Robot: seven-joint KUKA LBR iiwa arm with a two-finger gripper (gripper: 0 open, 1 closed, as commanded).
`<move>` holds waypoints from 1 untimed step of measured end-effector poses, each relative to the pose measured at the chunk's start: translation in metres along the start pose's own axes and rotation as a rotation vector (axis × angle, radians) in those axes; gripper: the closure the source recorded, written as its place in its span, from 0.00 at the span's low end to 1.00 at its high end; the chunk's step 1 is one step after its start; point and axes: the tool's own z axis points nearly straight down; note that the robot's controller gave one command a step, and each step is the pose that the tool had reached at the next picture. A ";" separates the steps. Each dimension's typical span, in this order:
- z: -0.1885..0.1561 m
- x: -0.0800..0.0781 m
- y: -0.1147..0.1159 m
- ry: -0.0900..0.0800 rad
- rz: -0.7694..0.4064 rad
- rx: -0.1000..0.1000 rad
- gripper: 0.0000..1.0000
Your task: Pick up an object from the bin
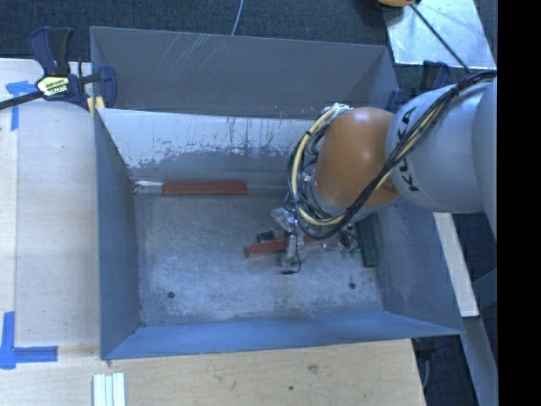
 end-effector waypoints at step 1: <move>-0.098 -0.046 -0.012 0.018 -0.014 -0.002 1.00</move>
Offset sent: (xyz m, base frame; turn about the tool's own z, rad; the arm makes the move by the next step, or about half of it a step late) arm 0.0000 0.0000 0.0000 0.0000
